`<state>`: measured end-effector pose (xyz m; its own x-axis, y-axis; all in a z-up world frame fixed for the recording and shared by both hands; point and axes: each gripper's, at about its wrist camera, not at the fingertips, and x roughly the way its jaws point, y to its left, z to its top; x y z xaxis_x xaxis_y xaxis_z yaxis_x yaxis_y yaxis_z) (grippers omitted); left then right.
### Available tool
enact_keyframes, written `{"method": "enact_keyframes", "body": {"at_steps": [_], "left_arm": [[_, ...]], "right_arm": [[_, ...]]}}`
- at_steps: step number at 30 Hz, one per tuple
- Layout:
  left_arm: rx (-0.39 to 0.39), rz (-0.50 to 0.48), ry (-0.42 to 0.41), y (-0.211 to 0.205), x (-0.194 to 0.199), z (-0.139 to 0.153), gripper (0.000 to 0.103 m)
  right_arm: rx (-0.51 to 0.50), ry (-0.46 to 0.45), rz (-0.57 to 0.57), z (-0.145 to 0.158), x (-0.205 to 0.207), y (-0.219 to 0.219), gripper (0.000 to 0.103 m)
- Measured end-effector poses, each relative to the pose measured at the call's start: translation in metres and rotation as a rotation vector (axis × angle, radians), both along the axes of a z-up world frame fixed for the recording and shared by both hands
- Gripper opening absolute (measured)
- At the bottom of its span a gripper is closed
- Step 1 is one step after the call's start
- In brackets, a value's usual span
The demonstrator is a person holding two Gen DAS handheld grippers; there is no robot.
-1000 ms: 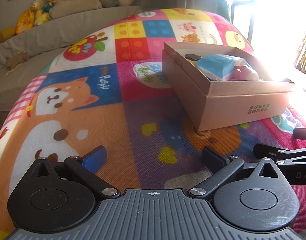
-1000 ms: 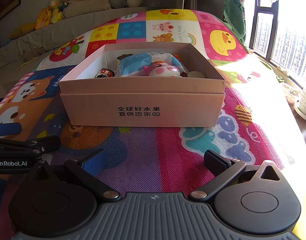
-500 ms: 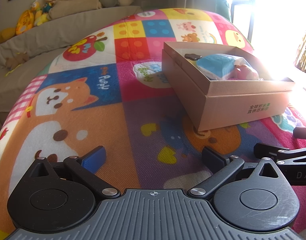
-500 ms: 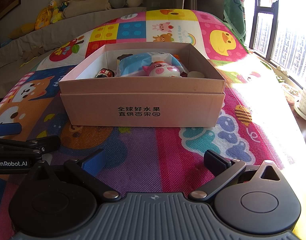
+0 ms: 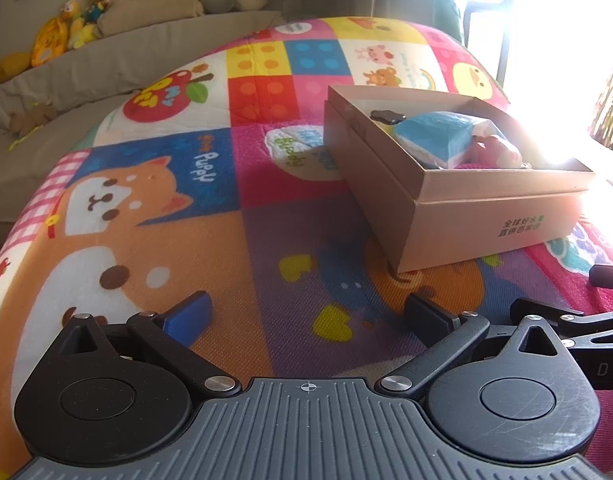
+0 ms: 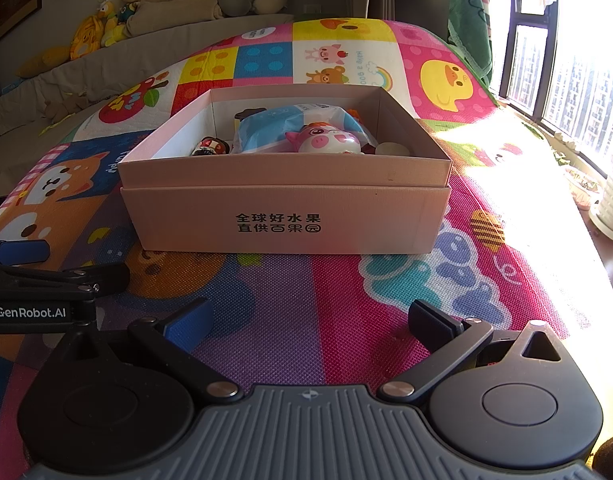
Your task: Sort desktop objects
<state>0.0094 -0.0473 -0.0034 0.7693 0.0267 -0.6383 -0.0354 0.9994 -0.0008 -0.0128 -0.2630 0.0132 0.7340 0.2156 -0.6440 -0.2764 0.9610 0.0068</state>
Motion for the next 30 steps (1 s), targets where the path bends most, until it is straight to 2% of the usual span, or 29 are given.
{"method": "enact_keyframes", "body": {"at_steps": [7, 12, 16, 22, 30], "left_arm": [[-0.016, -0.016, 0.0, 0.004, 0.0, 0.001, 0.103], [0.0, -0.046, 0.036, 0.007, -0.011, 0.003, 0.103], [0.013, -0.019, 0.057, 0.005, -0.023, 0.004, 0.103], [-0.013, -0.006, 0.058, 0.009, -0.022, 0.005, 0.103], [-0.01, -0.005, 0.057, 0.008, -0.022, 0.006, 0.103]], "right_arm": [[-0.001, 0.0, 0.0, 0.0, 0.001, 0.0, 0.103], [-0.001, 0.0, 0.0, 0.0, 0.0, 0.0, 0.103], [0.0, 0.0, 0.0, 0.0, 0.0, 0.0, 0.103], [0.0, 0.0, 0.0, 0.0, 0.0, 0.0, 0.103], [0.0, 0.0, 0.0, 0.0, 0.001, 0.0, 0.103]]}}
